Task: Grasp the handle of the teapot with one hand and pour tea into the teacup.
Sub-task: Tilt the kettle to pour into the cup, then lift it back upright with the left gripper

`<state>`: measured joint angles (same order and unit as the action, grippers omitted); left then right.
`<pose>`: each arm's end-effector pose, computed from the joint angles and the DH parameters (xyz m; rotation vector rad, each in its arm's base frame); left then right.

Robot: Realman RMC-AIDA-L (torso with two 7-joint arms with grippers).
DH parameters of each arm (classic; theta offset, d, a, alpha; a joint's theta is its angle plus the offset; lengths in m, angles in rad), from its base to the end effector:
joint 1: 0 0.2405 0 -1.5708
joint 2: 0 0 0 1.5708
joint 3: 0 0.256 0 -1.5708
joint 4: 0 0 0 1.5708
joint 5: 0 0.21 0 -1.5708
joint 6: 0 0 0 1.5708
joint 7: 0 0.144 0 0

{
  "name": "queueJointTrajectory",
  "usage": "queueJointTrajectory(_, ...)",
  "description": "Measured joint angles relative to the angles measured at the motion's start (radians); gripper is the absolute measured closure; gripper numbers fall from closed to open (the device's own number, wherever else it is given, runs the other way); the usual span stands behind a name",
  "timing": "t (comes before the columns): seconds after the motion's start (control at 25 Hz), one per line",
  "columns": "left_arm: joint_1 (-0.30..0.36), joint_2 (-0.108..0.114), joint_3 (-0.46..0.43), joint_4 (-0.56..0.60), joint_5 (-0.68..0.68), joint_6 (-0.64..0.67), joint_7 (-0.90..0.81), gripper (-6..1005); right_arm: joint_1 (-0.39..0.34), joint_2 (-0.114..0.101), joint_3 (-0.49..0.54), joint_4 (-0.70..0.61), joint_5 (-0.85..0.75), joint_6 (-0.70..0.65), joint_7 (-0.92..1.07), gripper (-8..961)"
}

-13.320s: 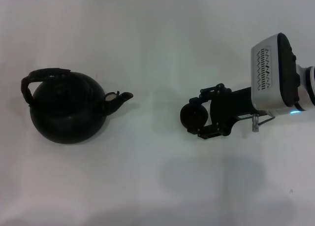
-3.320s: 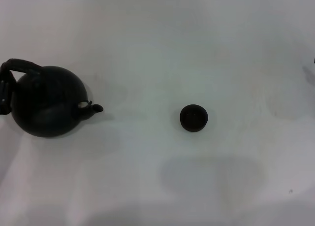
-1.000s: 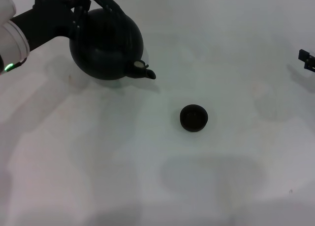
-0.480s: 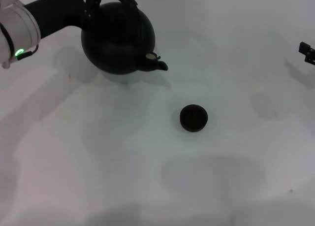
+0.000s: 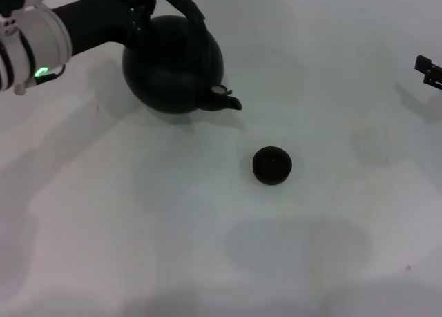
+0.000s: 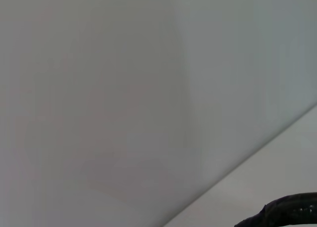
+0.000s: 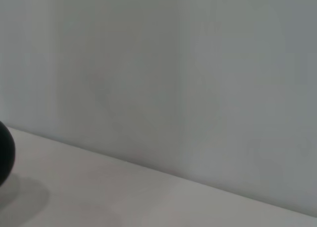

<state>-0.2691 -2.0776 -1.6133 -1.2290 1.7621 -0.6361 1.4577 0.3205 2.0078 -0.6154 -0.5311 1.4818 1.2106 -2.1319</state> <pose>-0.2064 0.3731 -0.0064 -2.2939 -0.3841 -0.3610 0.3708 0.3126 0.0543 -2.1178 0.6207 0.5216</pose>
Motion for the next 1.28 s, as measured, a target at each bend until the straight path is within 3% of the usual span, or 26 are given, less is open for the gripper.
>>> queueJointTrajectory(0.68, -0.071, -0.001, 0.037, -0.005, 0.192, 0.013, -0.167, 895, 0.003, 0.000, -0.005, 0.013, 0.019, 0.002, -0.005, 98)
queueJointTrajectory(0.96, -0.097, -0.001, 0.096, -0.016, 0.274, 0.032, -0.247, 896, 0.004, 0.000, -0.006, 0.013, 0.036, 0.010, -0.006, 98)
queueJointTrajectory(1.28, -0.094, -0.003, 0.133, -0.046, 0.374, 0.040, -0.315, 896, 0.005, 0.000, 0.000, 0.013, 0.039, 0.014, -0.006, 99)
